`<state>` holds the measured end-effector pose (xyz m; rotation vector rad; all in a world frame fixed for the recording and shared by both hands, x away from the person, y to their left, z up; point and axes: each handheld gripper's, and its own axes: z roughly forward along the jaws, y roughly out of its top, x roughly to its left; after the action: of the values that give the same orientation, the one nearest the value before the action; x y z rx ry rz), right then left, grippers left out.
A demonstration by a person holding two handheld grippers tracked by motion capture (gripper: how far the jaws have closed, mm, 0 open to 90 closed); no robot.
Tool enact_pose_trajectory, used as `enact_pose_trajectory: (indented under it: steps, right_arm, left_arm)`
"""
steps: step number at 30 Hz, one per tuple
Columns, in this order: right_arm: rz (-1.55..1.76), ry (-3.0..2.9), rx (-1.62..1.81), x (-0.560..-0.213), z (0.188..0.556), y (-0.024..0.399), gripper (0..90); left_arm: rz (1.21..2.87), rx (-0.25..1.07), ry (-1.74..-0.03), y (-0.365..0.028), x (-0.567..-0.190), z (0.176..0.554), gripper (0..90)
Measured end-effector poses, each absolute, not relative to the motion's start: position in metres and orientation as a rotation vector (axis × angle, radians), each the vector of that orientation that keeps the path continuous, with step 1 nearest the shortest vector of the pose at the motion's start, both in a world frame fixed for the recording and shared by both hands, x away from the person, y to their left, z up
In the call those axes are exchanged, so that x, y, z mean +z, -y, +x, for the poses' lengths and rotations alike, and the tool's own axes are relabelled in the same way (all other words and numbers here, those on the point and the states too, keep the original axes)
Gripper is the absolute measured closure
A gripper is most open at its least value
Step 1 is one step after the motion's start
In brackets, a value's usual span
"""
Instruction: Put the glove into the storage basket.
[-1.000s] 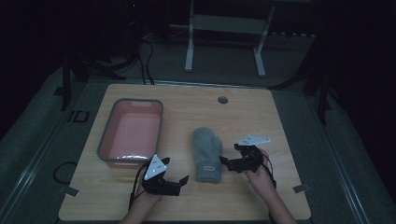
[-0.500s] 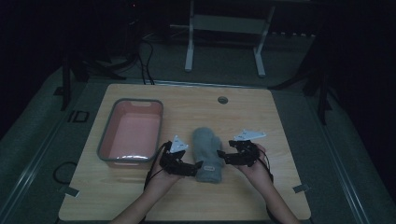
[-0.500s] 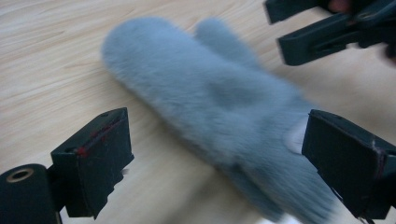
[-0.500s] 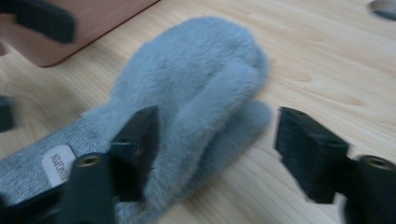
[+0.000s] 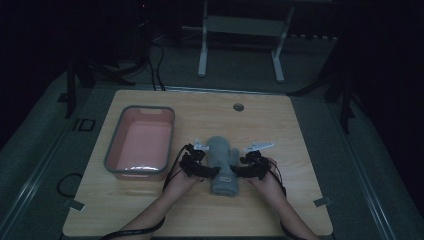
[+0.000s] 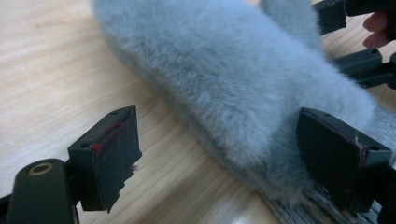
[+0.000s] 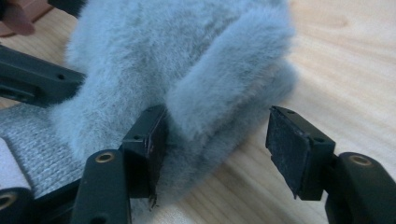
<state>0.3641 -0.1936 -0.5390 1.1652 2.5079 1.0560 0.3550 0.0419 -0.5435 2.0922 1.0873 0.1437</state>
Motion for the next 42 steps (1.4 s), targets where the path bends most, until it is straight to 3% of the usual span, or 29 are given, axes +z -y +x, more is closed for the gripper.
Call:
enact_pose_trajectory:
  steps: [4,5,6,8,9,10,11,12,16,18,28,42]
  right_arm:
    - [1.217,-2.559,1.047,-0.544,0.372,0.192,37.1]
    - [1.223,-2.572,1.053,-0.545,0.373,0.192,39.5]
    - [1.237,-2.610,1.091,-0.547,0.375,0.192,47.5]
    - [1.221,-2.622,1.102,-0.547,0.375,0.192,49.6]
    - [1.196,-2.644,1.122,-0.547,0.375,0.191,58.9]
    - [1.196,-2.644,1.122,-0.547,0.375,0.191,58.9]
    - [1.173,-2.652,1.123,-0.547,0.374,0.190,67.3]
    - [1.173,-2.652,1.123,-0.547,0.374,0.190,67.3]
    - [1.083,-2.623,1.047,-0.543,0.368,0.181,78.3]
    - [1.060,-2.605,1.043,-0.543,0.366,0.180,79.1]
    - [0.967,-2.503,1.091,-0.528,0.351,0.179,82.1]
    - [0.882,-2.405,1.187,-0.470,0.342,0.160,82.4]
  left_arm:
    - [2.113,0.098,-1.089,-0.040,-0.551,0.363,17.4]
    - [2.113,0.098,-1.089,-0.040,-0.551,0.363,17.4]
    - [2.117,0.078,-1.095,-0.040,-0.553,0.366,18.5]
    - [2.115,0.040,-1.083,-0.042,-0.555,0.369,21.4]
    - [2.114,0.010,-1.061,-0.041,-0.555,0.371,28.1]
    - [2.114,0.010,-1.061,-0.041,-0.555,0.371,35.9]
    - [2.106,-0.032,-1.046,-0.041,-0.556,0.372,40.9]
    - [2.104,-0.048,-1.035,-0.041,-0.556,0.373,40.9]
    - [2.065,-0.108,-1.017,-0.042,-0.557,0.374,68.7]
    - [2.062,-0.101,-1.019,-0.041,-0.556,0.373,73.8]
    - [2.062,-0.082,-0.973,-0.044,-0.534,0.367,79.0]
    - [2.020,0.006,-0.933,-0.070,-0.476,0.363,79.0]
